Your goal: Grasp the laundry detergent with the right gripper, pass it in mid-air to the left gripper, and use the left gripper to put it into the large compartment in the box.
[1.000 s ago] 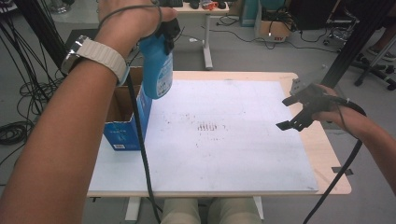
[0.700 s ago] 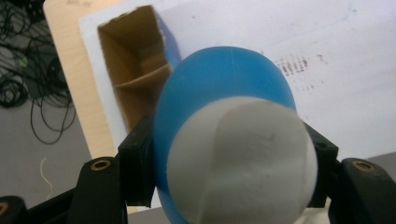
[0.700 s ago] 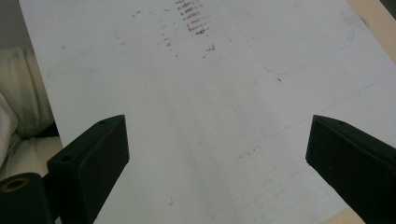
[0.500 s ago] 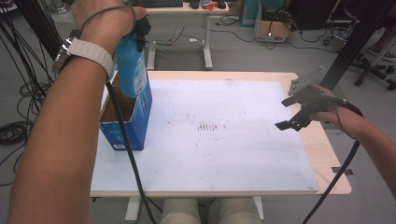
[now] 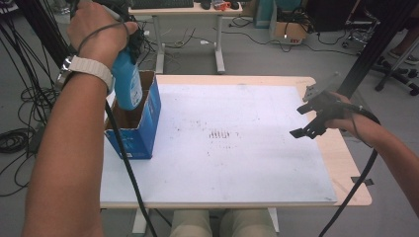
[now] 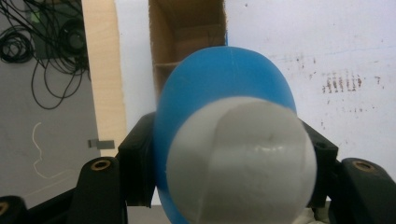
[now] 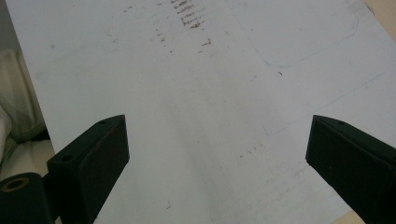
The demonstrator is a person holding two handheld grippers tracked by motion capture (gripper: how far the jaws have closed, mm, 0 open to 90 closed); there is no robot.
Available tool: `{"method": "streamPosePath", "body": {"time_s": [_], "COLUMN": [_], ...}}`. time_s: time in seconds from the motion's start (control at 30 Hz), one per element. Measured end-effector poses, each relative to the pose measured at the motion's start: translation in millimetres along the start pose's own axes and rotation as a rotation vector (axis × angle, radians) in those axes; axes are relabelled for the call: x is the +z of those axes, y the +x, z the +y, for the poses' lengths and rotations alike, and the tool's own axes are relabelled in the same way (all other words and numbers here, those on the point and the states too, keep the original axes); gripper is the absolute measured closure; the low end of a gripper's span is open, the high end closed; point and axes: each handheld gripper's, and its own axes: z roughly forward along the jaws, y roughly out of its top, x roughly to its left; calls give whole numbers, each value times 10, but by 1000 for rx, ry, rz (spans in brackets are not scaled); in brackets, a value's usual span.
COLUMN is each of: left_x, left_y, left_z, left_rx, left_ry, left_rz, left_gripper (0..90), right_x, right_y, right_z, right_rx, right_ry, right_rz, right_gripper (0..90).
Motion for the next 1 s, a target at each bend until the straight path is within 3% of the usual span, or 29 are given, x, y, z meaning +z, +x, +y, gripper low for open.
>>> {"method": "streamPosePath", "body": {"time_s": [0.27, 0.57, 0.77, 1.0], "left_x": [234, 585, 829, 1064], "left_y": [120, 132, 166, 195], "left_z": [-37, -76, -124, -171], "left_rx": [-23, -5, -14, -6], "left_ry": [6, 42, 30, 20], "left_rz": [-6, -4, -28, -17], "left_gripper": [374, 374, 374, 374], "right_x": [18, 45, 25, 25], "right_y": [-6, 0, 6, 6], "right_z": [12, 7, -3, -21], "right_rx": [1, 5, 19, 34], "right_ry": [1, -10, -1, -23], "right_rz": [1, 0, -4, -12], "right_gripper": [61, 61, 62, 62]}}
